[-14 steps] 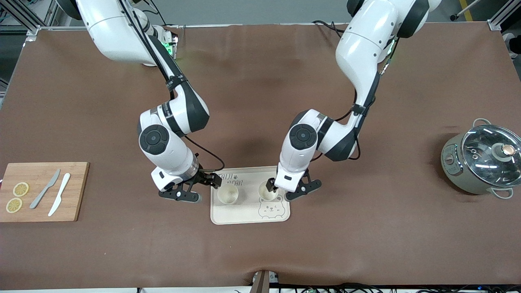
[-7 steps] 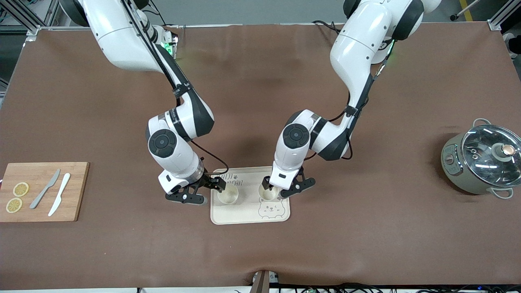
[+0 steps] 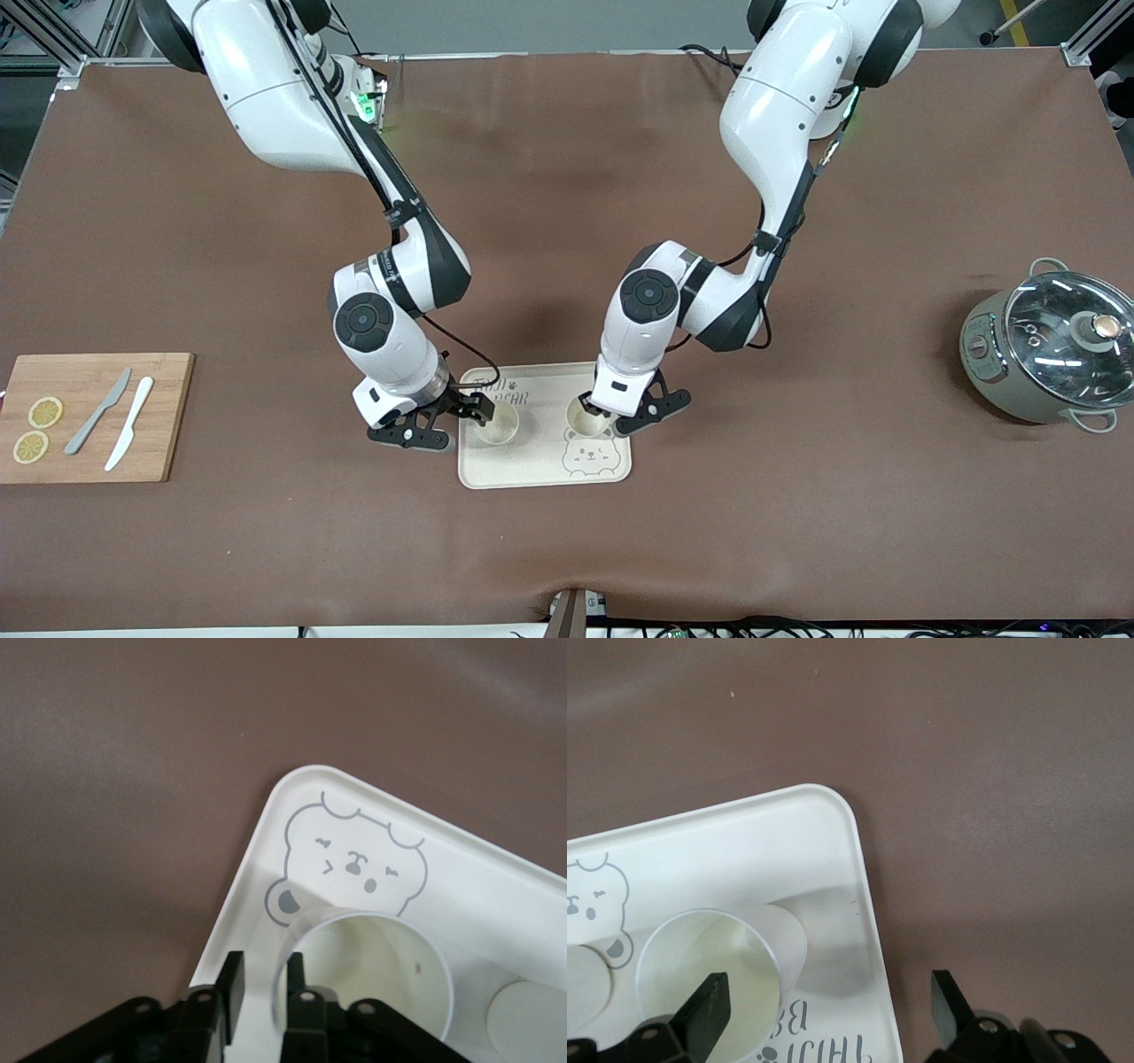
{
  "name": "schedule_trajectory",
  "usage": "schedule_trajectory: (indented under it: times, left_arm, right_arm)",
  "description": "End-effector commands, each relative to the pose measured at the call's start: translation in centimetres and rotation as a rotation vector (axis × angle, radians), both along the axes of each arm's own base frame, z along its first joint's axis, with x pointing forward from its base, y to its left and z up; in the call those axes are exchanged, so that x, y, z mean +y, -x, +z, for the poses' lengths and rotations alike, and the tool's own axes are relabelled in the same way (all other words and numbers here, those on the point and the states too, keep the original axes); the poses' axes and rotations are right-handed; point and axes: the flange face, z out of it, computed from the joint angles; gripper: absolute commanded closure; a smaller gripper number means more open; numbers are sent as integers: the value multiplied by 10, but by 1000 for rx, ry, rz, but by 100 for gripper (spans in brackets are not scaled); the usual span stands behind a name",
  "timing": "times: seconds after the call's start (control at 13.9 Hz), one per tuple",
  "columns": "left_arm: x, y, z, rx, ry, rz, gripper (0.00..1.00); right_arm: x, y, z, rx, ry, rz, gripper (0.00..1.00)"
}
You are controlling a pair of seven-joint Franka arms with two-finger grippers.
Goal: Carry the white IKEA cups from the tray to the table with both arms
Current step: 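Close both grippers on the rims of the two white cups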
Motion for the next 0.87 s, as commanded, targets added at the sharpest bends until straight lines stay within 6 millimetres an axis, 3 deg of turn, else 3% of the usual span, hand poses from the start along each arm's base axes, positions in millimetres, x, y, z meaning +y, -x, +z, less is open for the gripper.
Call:
schedule_trajectory:
  times: [0.0, 0.22, 0.58, 0.79]
  left_arm:
    - [-3, -4, 7, -44, -16, 16, 100]
    - [0, -7, 16, -55, -9, 24, 100]
    - [5, -12, 55, -83, 10, 51, 100]
    - [20, -17, 68, -50, -21, 68, 100]
  right_arm:
    - [10, -3, -7, -25, 4, 4, 0]
    - [12, -1, -12, -21, 7, 6, 0]
    - [13, -2, -21, -35, 4, 10, 0]
    - [17, 0, -27, -40, 2, 14, 0]
